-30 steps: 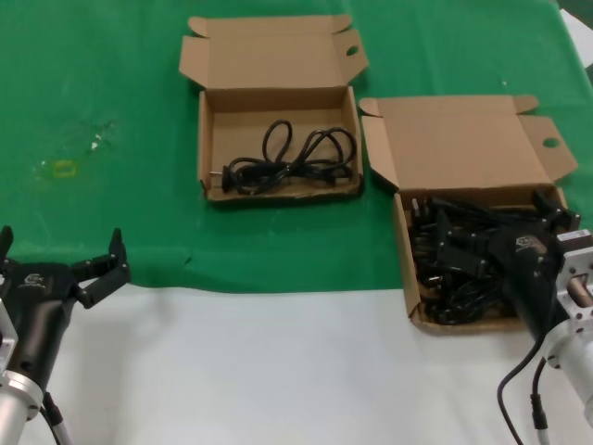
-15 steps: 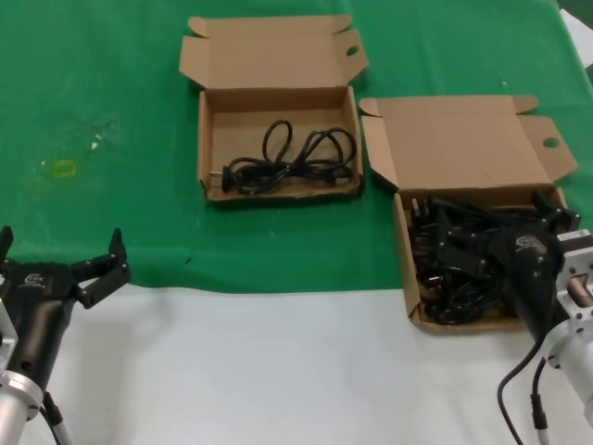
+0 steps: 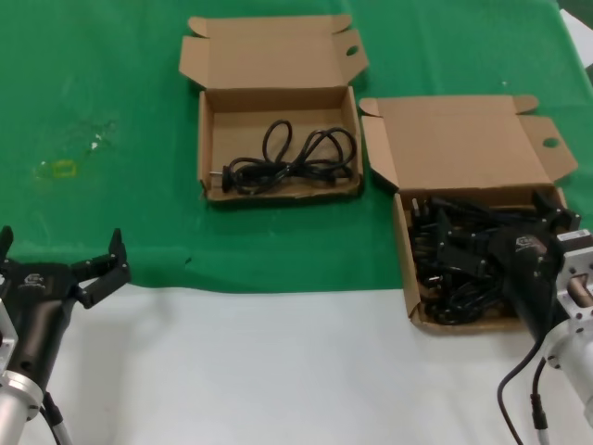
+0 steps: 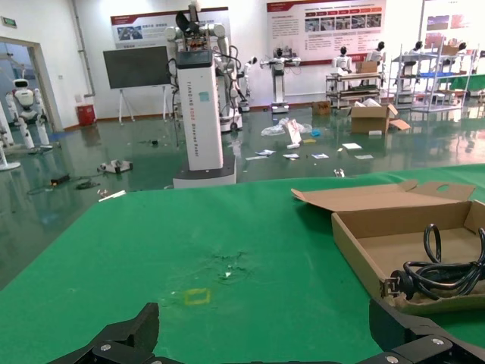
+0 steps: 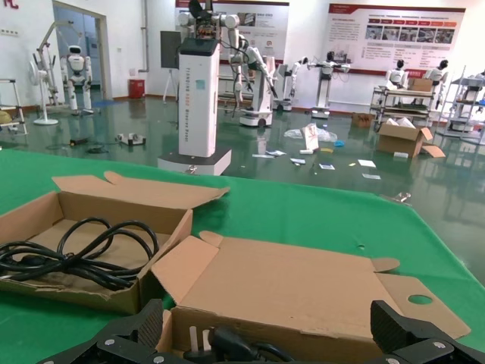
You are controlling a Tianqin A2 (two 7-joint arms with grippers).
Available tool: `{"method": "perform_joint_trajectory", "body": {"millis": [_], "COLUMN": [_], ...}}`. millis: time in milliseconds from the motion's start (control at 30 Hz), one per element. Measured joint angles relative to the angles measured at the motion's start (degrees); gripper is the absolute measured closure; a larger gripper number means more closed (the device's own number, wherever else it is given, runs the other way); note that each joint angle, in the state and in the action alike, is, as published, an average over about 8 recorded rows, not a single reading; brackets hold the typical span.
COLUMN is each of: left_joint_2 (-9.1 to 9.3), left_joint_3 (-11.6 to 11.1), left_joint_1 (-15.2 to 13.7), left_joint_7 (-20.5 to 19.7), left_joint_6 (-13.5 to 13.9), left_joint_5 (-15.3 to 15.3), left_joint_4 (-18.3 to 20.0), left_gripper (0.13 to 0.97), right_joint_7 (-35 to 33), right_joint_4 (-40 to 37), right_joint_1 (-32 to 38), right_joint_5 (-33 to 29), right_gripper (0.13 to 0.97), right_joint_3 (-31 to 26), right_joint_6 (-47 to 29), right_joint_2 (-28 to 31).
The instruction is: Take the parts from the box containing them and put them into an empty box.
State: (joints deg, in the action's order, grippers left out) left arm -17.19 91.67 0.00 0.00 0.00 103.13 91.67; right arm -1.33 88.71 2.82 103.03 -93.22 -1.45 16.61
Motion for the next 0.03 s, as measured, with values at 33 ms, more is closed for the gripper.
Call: {"method": "perform_joint_trajectory", "body": {"millis": [33], "left_joint_2": [0.00], "left_joint_3": [0.0], "left_joint_1": [0.0], "left_joint_7": [0.0], "left_joint_6": [0.0], "left_joint_5": [0.0], "left_joint_4": [0.0], "left_gripper": [0.132], "right_joint_7": [0.0], "right_joint_4": [0.0], "right_joint_1": [0.0], "right_joint_5": [0.0], "right_gripper": [0.129], "right_joint_3": [0.0], "right_joint_6": [0.0], "right_joint_2": [0.0]}}
